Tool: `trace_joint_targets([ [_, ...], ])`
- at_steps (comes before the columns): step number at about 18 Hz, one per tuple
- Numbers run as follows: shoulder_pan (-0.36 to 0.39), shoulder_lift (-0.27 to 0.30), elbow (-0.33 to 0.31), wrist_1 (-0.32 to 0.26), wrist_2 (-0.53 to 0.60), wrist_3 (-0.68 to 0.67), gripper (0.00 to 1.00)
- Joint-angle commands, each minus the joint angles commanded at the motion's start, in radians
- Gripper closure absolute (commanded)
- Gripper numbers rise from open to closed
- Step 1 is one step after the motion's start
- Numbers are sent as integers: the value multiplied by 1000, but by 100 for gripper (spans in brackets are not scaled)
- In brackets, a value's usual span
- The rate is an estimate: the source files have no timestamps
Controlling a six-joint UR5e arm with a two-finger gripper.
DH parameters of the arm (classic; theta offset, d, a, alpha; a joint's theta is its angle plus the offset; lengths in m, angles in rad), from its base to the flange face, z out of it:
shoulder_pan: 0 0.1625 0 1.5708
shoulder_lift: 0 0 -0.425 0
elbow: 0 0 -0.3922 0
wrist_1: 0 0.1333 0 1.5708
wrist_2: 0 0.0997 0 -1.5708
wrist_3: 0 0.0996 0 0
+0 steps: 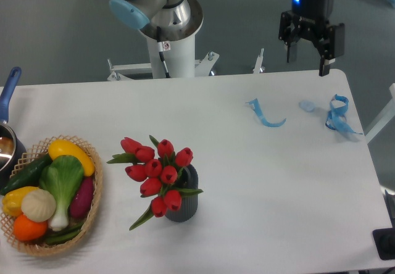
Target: Pick up the flowers from the vase
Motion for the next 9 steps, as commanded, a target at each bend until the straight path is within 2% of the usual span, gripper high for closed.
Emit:
trace_joint_targets([
  [6, -2, 0, -6, 0, -15, -3, 0],
  [8, 8, 0, -49, 9, -113, -63, 0],
  [9, 14, 0, -58, 32, -154, -98, 0],
])
